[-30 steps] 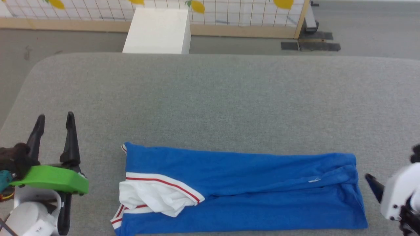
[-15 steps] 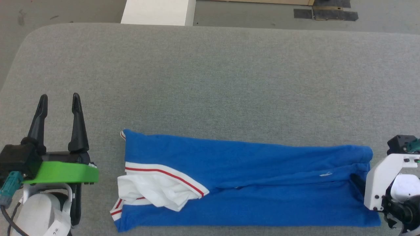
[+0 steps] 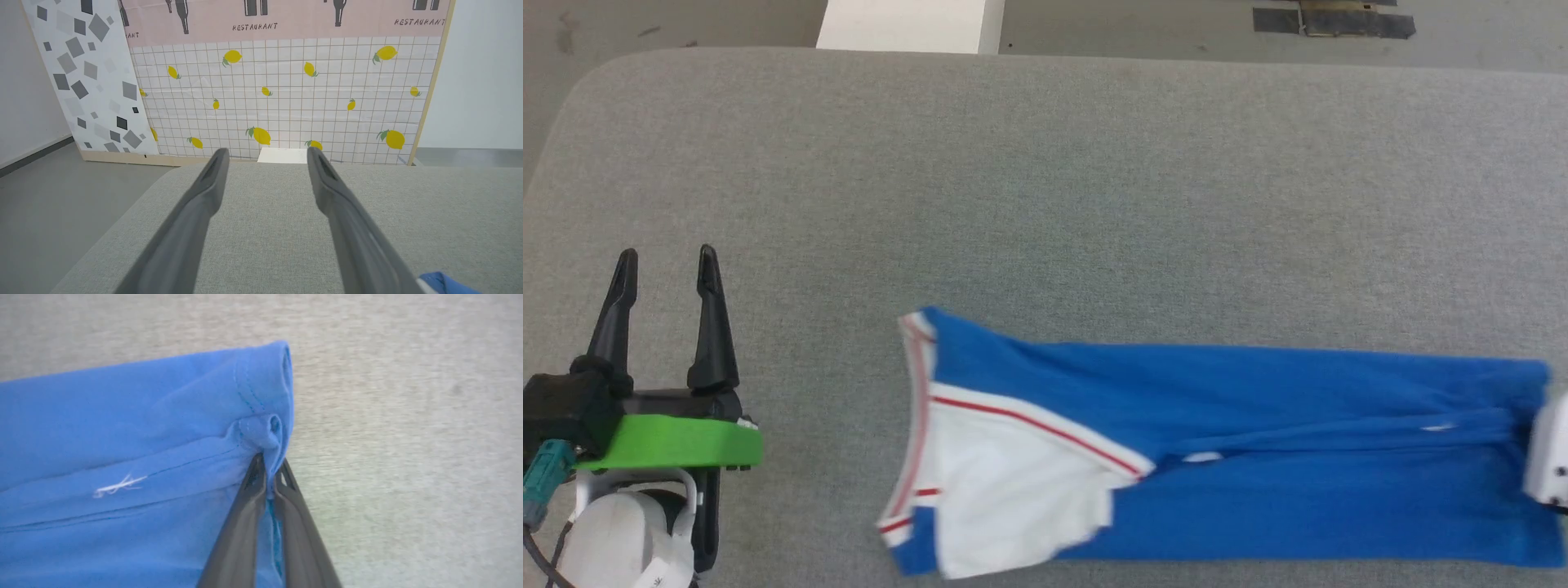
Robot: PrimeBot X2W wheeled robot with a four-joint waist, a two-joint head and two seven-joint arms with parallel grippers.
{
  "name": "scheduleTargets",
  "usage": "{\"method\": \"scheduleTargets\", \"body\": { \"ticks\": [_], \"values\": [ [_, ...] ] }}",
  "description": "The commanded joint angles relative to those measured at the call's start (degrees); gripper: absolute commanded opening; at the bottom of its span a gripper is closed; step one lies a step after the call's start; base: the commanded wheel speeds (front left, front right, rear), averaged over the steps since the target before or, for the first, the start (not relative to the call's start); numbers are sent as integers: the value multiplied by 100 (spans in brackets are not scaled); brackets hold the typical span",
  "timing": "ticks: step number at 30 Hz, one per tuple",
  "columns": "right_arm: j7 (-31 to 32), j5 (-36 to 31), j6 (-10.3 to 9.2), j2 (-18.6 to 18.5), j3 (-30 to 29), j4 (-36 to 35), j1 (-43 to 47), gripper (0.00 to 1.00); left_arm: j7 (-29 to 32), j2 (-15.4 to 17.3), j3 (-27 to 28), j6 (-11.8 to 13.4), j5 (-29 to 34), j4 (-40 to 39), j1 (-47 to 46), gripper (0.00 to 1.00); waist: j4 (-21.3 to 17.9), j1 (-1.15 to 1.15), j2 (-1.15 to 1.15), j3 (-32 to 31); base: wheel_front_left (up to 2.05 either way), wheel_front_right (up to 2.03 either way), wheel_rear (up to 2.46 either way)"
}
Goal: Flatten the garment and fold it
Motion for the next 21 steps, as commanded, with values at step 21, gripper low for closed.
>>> {"method": "scheduleTargets", "body": {
  "ticks": [21],
  "values": [
    [1774, -16, -12, -386, 503, -1730, 656, 0, -26, -461, 437, -336, 378, 225, 356, 100, -195, 0, 0, -635, 0, 0, 0]
  ]
}}
